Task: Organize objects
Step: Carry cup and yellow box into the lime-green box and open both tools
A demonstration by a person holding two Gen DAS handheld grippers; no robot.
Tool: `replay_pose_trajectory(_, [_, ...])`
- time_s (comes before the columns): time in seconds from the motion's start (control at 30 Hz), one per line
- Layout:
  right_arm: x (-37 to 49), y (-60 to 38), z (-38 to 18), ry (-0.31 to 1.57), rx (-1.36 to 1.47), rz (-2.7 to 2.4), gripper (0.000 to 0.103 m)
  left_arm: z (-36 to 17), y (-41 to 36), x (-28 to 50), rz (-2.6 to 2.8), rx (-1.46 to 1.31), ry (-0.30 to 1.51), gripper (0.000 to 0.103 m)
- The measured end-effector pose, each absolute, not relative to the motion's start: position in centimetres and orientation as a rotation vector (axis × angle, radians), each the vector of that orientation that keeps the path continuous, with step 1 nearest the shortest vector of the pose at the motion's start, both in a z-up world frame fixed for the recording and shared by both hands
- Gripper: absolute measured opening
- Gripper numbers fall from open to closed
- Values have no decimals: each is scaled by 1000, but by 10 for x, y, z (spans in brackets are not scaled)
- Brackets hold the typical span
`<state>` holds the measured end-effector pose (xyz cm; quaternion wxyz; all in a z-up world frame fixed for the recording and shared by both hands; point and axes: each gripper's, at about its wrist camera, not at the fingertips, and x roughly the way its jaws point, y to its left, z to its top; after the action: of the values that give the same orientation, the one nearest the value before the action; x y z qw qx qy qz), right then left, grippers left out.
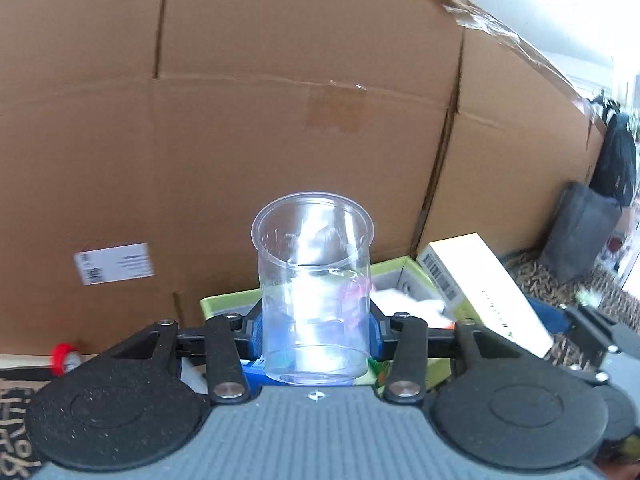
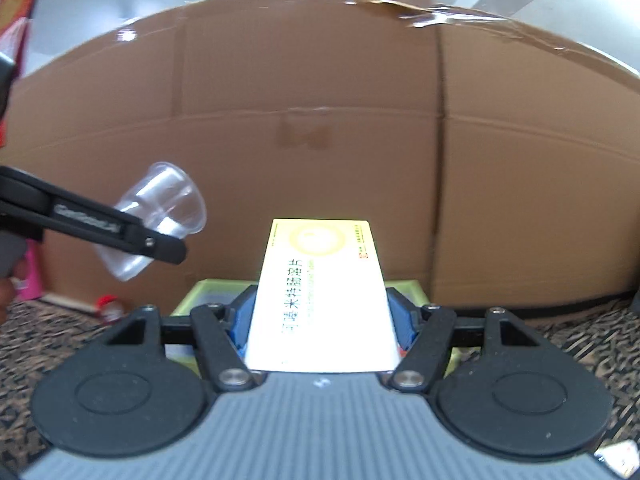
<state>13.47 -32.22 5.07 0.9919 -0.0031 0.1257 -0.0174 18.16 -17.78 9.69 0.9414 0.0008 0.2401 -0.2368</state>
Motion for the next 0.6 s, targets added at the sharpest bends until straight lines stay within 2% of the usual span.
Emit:
replay_pose_trajectory(0.27, [213, -317, 21, 305, -84, -69, 66, 59, -199, 236, -465, -40, 575, 50])
replay_pose_trajectory(0.3, [223, -315, 15, 316, -84, -51, 66, 51, -201, 243, -473, -45, 590, 51])
replay_pose_trajectory(0.33, [233, -312, 7, 336, -89, -27, 68, 42, -202, 249, -483, -43, 601, 56])
replay_pose_trajectory(0.37, [243, -310, -1, 376, -105, 0, 71, 35, -203, 253, -491, -33, 611, 61])
replay_pose_trajectory(0.4, [250, -308, -8, 417, -125, 5, 76, 29, -203, 255, -479, -13, 619, 71])
replay_pose_trajectory(0.43, [251, -306, -14, 430, -143, 0, 78, 25, -202, 254, -455, 6, 614, 78])
replay_pose_trajectory(0.47, [247, -306, -19, 422, -157, -3, 81, 22, -198, 252, -442, 16, 593, 80])
replay_pose_trajectory(0.53, [237, -309, -24, 385, -148, -22, 95, 16, -190, 245, -457, 14, 555, 80])
replay_pose_trajectory(0.6, [231, -315, -27, 367, -123, -35, 100, 13, -184, 242, -460, -5, 558, 80])
